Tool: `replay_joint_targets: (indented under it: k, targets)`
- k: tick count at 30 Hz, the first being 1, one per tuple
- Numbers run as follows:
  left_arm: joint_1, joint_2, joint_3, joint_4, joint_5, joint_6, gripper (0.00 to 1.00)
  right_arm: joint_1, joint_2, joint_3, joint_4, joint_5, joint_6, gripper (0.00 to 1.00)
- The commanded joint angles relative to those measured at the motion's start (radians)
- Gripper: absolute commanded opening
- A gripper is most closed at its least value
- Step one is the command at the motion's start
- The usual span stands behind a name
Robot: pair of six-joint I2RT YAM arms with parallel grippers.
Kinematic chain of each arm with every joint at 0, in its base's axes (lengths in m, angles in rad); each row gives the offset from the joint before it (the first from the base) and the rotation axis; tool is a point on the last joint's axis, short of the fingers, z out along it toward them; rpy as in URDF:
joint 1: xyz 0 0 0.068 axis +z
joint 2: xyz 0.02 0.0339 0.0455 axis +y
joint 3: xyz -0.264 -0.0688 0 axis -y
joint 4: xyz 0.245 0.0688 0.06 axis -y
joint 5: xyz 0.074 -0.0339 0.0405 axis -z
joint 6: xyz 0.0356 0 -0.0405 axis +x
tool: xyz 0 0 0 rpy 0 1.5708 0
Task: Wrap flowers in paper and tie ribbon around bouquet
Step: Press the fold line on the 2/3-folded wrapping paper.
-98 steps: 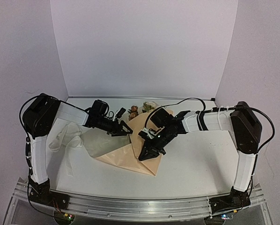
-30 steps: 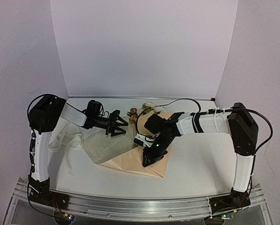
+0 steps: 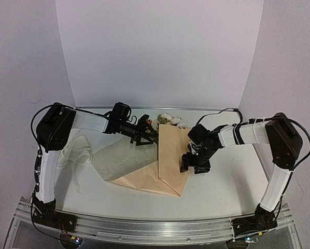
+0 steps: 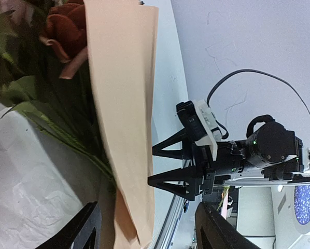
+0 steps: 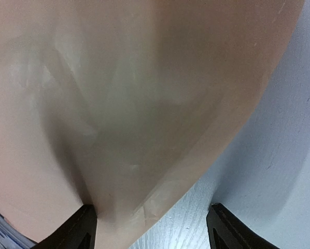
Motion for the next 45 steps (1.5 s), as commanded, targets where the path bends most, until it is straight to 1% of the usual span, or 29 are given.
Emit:
replay_joint_targets:
  k: [1, 4, 5, 10, 13, 15, 17, 19, 21, 23, 25, 26, 33, 38, 40, 42, 45]
  targets:
    - [-0.018, 0.039, 0.083, -0.049, -0.03, 0.011, 0.65, 0.006, 0.006, 0.013, 0.057, 0.014, 0.032, 0.74]
    - [-0.025, 0.071, 0.142, -0.176, -0.094, 0.081, 0.64, 0.006, 0.004, 0.001, 0.068, 0.013, 0.028, 0.73]
    - [-0.025, 0.076, 0.146, -0.187, -0.103, 0.088, 0.64, 0.006, 0.004, -0.001, 0.069, 0.012, 0.027, 0.73]
    - [-0.05, 0.113, 0.191, -0.175, -0.083, 0.079, 0.63, 0.006, 0.012, -0.003, 0.069, 0.007, 0.023, 0.73]
    - [-0.067, 0.132, 0.218, -0.177, -0.081, 0.073, 0.58, 0.006, 0.012, -0.003, 0.069, 0.008, 0.02, 0.73]
    - [-0.073, 0.139, 0.227, -0.165, -0.074, 0.058, 0.52, 0.006, 0.009, -0.002, 0.069, 0.008, 0.018, 0.73]
    - [-0.076, 0.138, 0.227, -0.148, -0.069, 0.05, 0.41, 0.006, 0.006, 0.0, 0.064, 0.009, 0.016, 0.73]
    - [-0.078, 0.127, 0.212, -0.124, -0.065, 0.04, 0.34, 0.006, 0.0, 0.0, 0.058, 0.009, 0.013, 0.73]
    - [-0.078, 0.111, 0.191, -0.098, -0.065, 0.033, 0.25, 0.006, -0.007, -0.002, 0.055, 0.013, 0.011, 0.74]
    - [-0.078, 0.088, 0.163, -0.087, -0.073, 0.035, 0.12, 0.006, -0.014, -0.002, 0.044, 0.014, 0.009, 0.76]
    - [-0.078, 0.056, 0.125, -0.06, -0.088, 0.035, 0.04, 0.006, -0.027, -0.007, 0.043, 0.013, 0.01, 0.78]
    - [-0.078, 0.037, 0.103, -0.056, -0.096, 0.035, 0.01, 0.006, -0.038, -0.013, 0.042, 0.014, 0.011, 0.8]
    - [-0.078, -0.085, -0.032, 0.023, -0.207, 0.051, 0.0, 0.006, -0.096, -0.029, 0.04, -0.025, 0.021, 0.87]
    - [-0.078, -0.15, -0.121, 0.062, -0.283, 0.048, 0.0, 0.006, -0.126, -0.037, 0.034, -0.055, 0.036, 0.87]
    - [-0.078, -0.167, -0.154, 0.064, -0.312, 0.05, 0.0, 0.006, -0.132, -0.037, 0.033, -0.078, 0.044, 0.84]
    - [-0.078, -0.177, -0.181, 0.068, -0.337, 0.045, 0.0, 0.006, -0.133, -0.037, 0.036, -0.11, 0.059, 0.77]
    - [-0.078, -0.191, -0.22, 0.069, -0.375, 0.028, 0.0, 0.006, -0.134, -0.043, 0.06, -0.157, 0.089, 0.57]
